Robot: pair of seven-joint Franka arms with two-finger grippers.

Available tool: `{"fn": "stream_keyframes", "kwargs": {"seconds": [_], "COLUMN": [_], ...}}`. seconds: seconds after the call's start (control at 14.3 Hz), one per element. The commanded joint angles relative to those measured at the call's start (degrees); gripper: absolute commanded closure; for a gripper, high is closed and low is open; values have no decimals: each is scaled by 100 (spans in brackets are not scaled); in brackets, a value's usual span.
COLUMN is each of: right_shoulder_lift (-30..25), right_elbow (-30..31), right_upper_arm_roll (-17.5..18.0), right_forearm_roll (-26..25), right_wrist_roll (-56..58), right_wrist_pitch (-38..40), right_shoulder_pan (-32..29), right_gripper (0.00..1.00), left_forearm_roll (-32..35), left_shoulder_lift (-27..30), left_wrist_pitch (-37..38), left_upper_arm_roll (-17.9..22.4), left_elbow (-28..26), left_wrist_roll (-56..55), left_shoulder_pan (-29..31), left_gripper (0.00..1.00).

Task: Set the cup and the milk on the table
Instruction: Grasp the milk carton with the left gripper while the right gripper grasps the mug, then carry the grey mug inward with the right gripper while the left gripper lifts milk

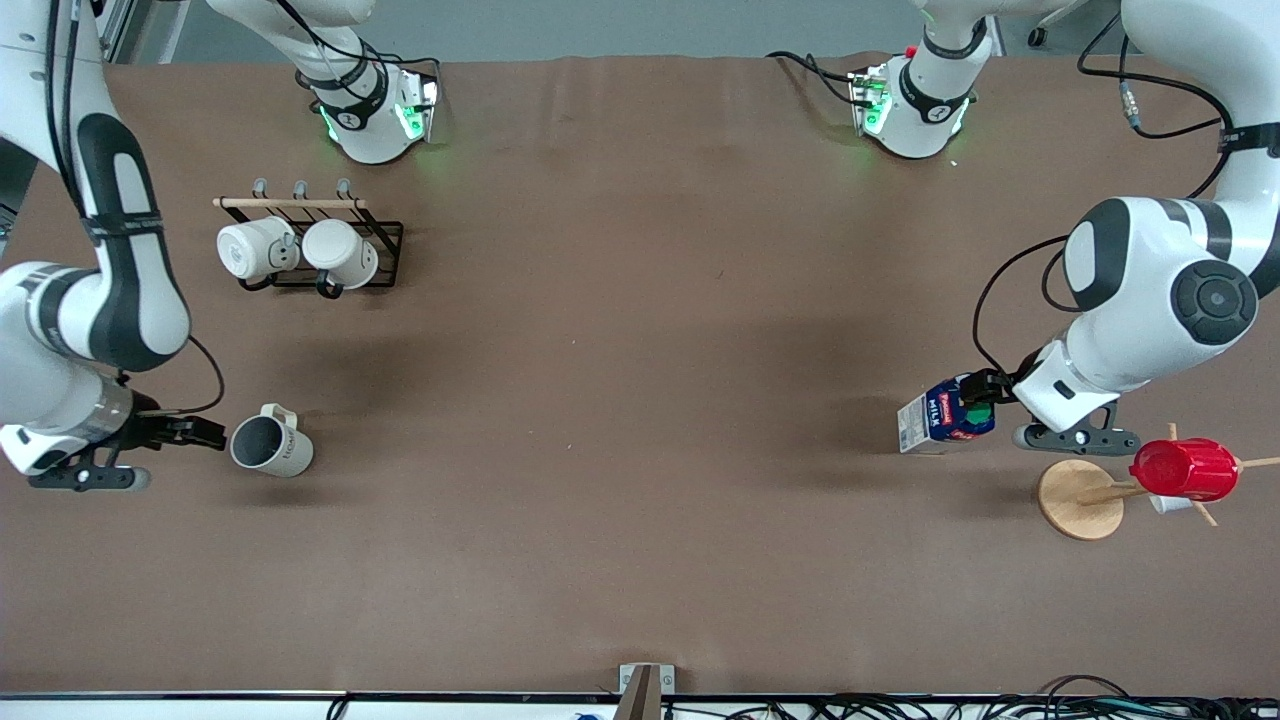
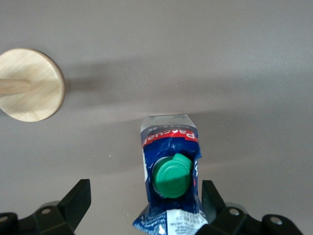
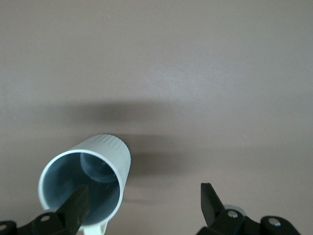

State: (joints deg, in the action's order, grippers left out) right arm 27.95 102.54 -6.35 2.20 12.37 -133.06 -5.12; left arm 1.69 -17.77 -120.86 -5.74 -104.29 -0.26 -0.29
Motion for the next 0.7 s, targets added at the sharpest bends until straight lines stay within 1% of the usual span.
{"fn": "stream_keyframes", "kwargs": {"seconds": [0.0, 0.07, 0.14, 0.21, 0.28, 0.35, 0.42, 0.56, 0.63], "right_shoulder_lift": [-106, -71, -36, 0, 61, 79, 79, 131, 141], "right_elbow": [538, 600, 644, 670, 671, 671, 671, 671, 662], "right_upper_arm_roll": [37, 37, 46, 46, 46, 46, 55, 55, 55], "right_forearm_roll": [-26, -26, -26, -26, -26, -26, -26, 17, 35], "right_wrist_roll": [99, 99, 99, 108, 108, 108, 108, 91, 73], "right_wrist_pitch": [-588, -685, -799, -878, -905, -906, -923, -976, -967], "right_shoulder_pan": [81, 116, 143, 152, 161, 161, 161, 152, 161], "right_gripper": [0, 1, 5, 11, 22, 39, 60, 94, 100], "left_forearm_roll": [25, 25, 25, 25, 25, 25, 25, 25, 25], "left_shoulder_lift": [-68, -112, -121, -147, -174, -200, -209, -270, -297], "left_wrist_pitch": [-183, -183, -183, -192, -192, -192, -192, -236, -297], "left_upper_arm_roll": [-120, -129, -138, -155, -190, -190, -199, -199, -199], "left_elbow": [-65, -56, -65, -65, -56, -56, -56, -47, -56], "left_wrist_roll": [-194, -238, -255, -256, -256, -256, -256, -256, -256], "left_shoulder_pan": [-41, -41, -58, -58, -50, -50, -41, -41, -32], "left_gripper": [0, 0, 0, 0, 2, 4, 10, 24, 29]}}
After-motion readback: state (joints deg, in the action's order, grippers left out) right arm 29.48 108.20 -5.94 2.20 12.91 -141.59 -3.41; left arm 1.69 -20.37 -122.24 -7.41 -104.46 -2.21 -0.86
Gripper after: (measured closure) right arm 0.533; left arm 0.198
